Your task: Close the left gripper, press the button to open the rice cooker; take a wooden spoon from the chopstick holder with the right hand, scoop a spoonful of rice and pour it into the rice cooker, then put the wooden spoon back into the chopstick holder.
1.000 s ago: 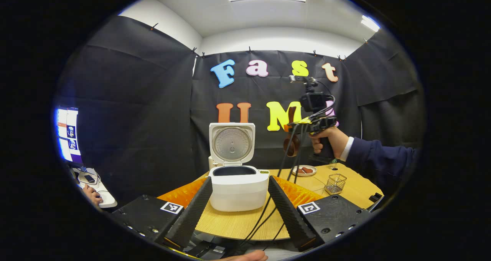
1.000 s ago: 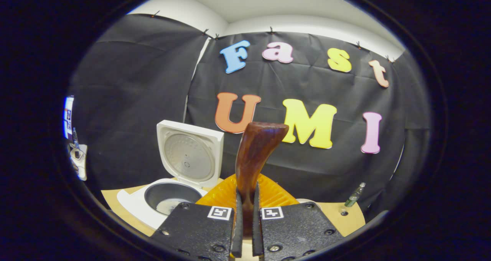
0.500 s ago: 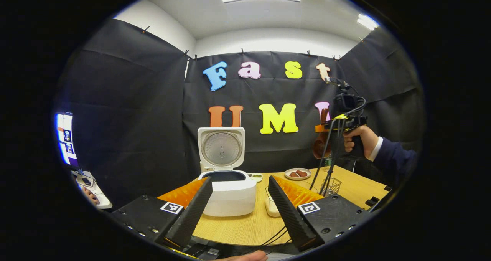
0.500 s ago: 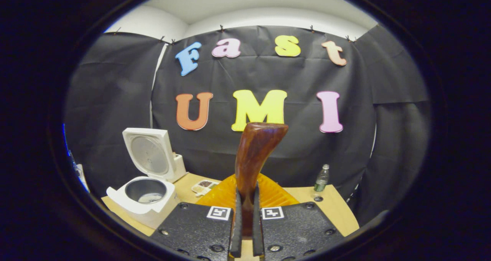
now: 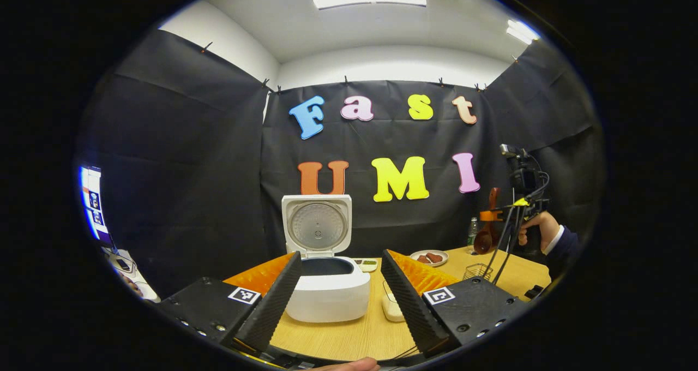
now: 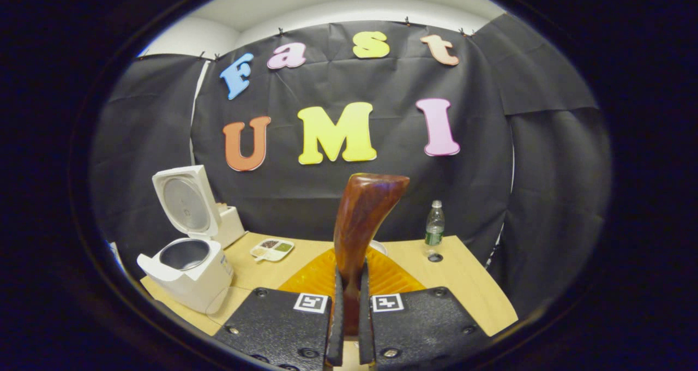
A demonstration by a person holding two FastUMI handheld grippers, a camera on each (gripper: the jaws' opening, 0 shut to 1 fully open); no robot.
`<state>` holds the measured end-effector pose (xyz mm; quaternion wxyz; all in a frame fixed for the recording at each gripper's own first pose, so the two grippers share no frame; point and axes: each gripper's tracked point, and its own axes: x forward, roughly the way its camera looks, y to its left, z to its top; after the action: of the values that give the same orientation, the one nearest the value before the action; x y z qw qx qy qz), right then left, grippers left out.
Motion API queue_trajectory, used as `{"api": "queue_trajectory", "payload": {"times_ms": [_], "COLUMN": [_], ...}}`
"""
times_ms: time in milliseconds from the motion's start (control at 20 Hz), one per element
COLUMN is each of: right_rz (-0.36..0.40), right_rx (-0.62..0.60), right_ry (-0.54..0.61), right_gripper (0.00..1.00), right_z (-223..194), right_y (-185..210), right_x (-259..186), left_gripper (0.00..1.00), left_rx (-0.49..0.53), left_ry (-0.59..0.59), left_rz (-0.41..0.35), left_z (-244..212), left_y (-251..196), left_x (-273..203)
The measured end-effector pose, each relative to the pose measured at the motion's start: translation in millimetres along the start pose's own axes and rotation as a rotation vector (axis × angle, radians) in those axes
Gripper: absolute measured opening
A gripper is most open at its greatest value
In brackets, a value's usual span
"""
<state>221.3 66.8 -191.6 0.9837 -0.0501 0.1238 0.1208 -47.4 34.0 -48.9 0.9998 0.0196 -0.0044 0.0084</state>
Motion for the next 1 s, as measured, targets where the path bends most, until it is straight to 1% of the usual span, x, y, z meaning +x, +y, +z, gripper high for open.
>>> {"api": "queue_trajectory", "payload": {"times_ms": [150,250,400,500,550,600,650,750,800,850,900,950,1000], "right_rz": [-0.039,-0.043,0.01,0.038,0.044,0.037,0.013,0.019,0.012,-0.002,-0.022,-0.033,-0.039], "right_rx": [0.015,0.047,0.089,0.115,0.124,0.128,0.133,0.153,0.147,0.137,0.122,0.103,0.088], "right_ry": [0.018,0.028,0.049,0.068,0.06,0.044,0.028,-0.014,-0.035,-0.055,-0.068,-0.079,-0.097], "right_gripper": [0.16,0.16,0.16,0.19,0.2,0.24,0.43,0.8,0.8,0.86,0.87,0.89,0.96], "right_z": [-23,-37,-57,-69,-68,-64,-62,-47,-43,-36,-31,-26,-19], "right_y": [-24,-32,-26,-25,-26,-29,-37,-33,-36,-38,-42,-42,-42], "right_x": [18,28,38,41,40,37,38,25,21,15,9,0,-10], "left_gripper": [0.93,0.93,0.93,0.93,0.93,0.93,0.93,0.93,0.93,0.93,0.93,0.93,0.93], "left_rx": [0.012,-0.002,-0.007,0.001,0.004,0.004,0.0,-0.017,-0.019,-0.016,-0.014,-0.021,-0.032], "left_ry": [0.004,0.019,0.017,0.021,0.021,0.025,0.032,0.052,0.051,0.049,0.058,0.076,0.088], "left_rz": [0.008,0.0,0.007,0.012,0.009,0.006,0.005,0.002,0.003,0.003,-0.001,-0.003,-0.005], "left_z": [3,0,5,6,7,7,6,-2,-1,1,-1,-4,-7], "left_y": [3,4,6,6,4,3,3,3,3,4,5,6,8], "left_x": [19,29,50,63,70,78,84,98,106,113,121,128,134]}}
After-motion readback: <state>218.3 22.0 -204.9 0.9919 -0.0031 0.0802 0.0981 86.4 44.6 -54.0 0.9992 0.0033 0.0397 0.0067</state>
